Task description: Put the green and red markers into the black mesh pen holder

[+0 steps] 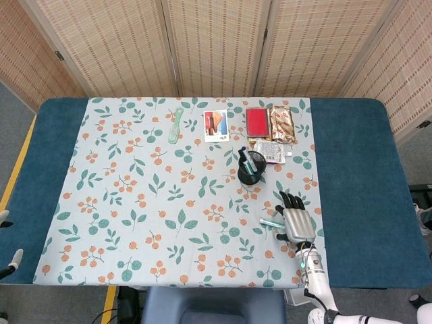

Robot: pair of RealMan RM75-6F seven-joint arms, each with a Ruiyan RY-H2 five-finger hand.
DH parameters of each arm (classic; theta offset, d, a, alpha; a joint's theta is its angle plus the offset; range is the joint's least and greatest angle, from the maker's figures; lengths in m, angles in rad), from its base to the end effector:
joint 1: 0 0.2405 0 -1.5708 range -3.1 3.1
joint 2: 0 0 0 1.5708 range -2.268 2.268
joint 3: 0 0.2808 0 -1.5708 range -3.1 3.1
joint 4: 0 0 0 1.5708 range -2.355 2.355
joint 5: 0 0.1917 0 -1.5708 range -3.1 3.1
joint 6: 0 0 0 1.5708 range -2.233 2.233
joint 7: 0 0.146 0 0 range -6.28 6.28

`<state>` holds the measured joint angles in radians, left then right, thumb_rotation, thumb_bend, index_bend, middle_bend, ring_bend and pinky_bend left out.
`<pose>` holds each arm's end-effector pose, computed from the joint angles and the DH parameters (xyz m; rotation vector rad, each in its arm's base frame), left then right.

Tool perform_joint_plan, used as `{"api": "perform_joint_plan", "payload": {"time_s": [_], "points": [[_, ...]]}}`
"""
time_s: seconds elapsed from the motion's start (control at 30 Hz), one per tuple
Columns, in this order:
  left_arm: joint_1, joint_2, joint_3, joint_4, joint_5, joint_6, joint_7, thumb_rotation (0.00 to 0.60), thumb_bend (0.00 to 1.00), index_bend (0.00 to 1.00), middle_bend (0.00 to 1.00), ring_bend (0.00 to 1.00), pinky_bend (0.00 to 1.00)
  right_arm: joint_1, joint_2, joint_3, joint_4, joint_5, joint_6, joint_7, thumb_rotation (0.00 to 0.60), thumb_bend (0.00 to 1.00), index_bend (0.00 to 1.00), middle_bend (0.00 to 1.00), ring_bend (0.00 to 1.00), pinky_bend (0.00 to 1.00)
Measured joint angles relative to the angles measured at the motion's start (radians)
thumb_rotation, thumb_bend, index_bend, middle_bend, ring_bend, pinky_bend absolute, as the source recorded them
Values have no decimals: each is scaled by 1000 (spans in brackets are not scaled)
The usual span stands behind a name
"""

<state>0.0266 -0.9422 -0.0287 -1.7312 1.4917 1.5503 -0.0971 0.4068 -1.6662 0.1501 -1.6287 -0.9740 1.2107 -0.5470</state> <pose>-0.3267 0.1424 0.2405 -1.2754 -0.9620 -0.8789 -0.2352 -0.2633 -0.0187 1.5204 -1.2356 0.7601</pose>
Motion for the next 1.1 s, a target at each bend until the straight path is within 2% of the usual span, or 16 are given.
{"api": "perform_joint_plan", "payload": {"time_s": [0.63,1.1], "points": [[6,2,6,6,12,14,-9,600,399,0,292,148,289,50,-57,20,85,55,-55,0,600,321,445,51,0,0],[18,4,7,15,22,44,-30,600,399,0,292,148,289,84,-88,30,152,79,-84,1,600,360,603,128,0,0]]}}
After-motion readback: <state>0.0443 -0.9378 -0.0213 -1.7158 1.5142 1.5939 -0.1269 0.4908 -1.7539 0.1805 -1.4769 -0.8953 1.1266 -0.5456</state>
